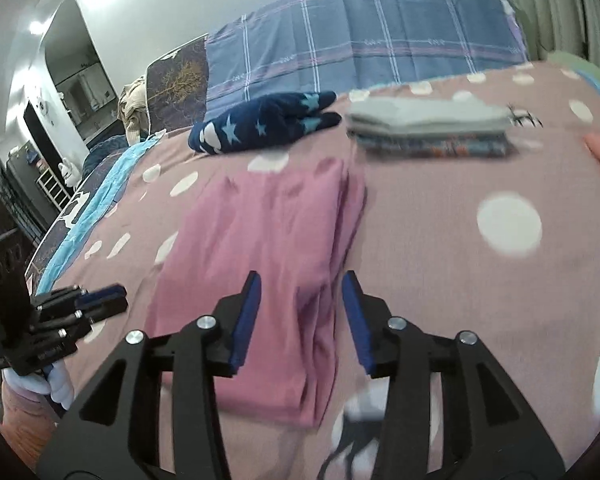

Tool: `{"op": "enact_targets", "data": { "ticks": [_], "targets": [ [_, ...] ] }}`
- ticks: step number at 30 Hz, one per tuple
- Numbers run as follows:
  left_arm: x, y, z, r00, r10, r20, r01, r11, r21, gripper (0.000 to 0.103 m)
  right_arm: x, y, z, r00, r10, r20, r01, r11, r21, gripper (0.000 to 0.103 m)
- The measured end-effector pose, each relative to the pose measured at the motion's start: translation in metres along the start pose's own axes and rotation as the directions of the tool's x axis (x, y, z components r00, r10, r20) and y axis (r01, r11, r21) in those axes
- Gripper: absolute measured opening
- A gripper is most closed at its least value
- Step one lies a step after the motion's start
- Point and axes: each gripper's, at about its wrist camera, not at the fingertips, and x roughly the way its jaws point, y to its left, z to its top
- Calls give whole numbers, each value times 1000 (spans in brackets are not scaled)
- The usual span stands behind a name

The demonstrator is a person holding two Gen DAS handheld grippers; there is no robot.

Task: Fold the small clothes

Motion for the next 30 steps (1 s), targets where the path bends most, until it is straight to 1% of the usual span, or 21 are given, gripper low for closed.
{"op": "enact_targets", "data": {
  "ticks": [3,5,6,8,10,12,13,14,15,16,18,19,20,21,22,23,25,26,27,28,30],
  "targets": [
    [25,6,-7,998,-10,-61,7,999,-39,21,23,-6,24,1000,6,-14,-6,1000,-1,43],
    [40,4,-18,995,-17,-96,14,999,-34,23,43,-10,39,999,11,-31,-11,1000,-4,45],
    [42,2,-22,996,-8,-90,7,1000,-19,26,52,-12,46,999,3,-39,-3,1000,-2,48],
    [42,-3,-24,997,-1,-81,2,1000,12,32,75,-15,58,998,-42,-56,41,999,-16,57],
    [44,-7,-25,996,2,-86,1,999,32,38,97,-22,68,995,-77,-58,77,997,-6,58],
    [44,-11,-26,996,16,-89,-11,999,54,39,112,-29,73,996,-47,-72,49,998,26,58],
    [45,-12,-26,996,18,-90,-12,998,58,41,122,-33,75,997,-13,-82,17,999,50,57],
    [45,-12,-26,996,17,-89,-11,998,61,41,127,-33,76,996,-1,-89,6,999,53,49],
    [45,-12,-26,996,15,-89,-9,998,60,42,131,-32,76,996,7,-94,-4,999,40,6],
    [45,-11,-26,996,11,-88,-6,998,57,42,133,-30,76,996,2,-94,0,1000,25,3],
    [46,-9,-26,996,0,-89,4,999,48,42,130,-35,74,997,-58,-57,59,998,24,3],
    [46,-8,-26,996,-5,-89,8,999,43,42,137,-43,70,994,-89,-70,91,995,31,3],
    [46,-7,-26,996,-10,-89,13,999,40,42,144,-51,67,991,-97,-96,102,994,48,3],
    [47,-7,-26,996,-12,-89,15,999,39,42,148,-59,63,992,-72,-103,80,994,75,3],
    [47,-7,-26,996,-12,-89,16,999,39,43,146,-63,62,995,-43,-86,51,994,97,3],
    [47,-7,-26,996,-13,-89,16,999,39,43,140,-63,63,997,-36,-66,42,994,98,5],
    [47,-7,-26,996,-11,-88,15,999,41,43,128,-59,65,997,-64,-42,67,994,81,17],
    [47,-8,-26,996,-10,-87,13,999,43,44,118,-55,65,996,-83,-27,85,994,72,17],
    [47,-8,-26,996,-9,-86,12,999,45,44,108,-50,65,996,-84,-10,84,994,63,17],
    [47,-8,-26,996,-8,-86,12,999,46,44,92,-42,63,999,-40,7,39,998,49,17],
    [46,-8,-27,996,-12,-86,16,999,44,45,69,-20,50,998,67,3,-67,998,-7,16]
  ]
}}
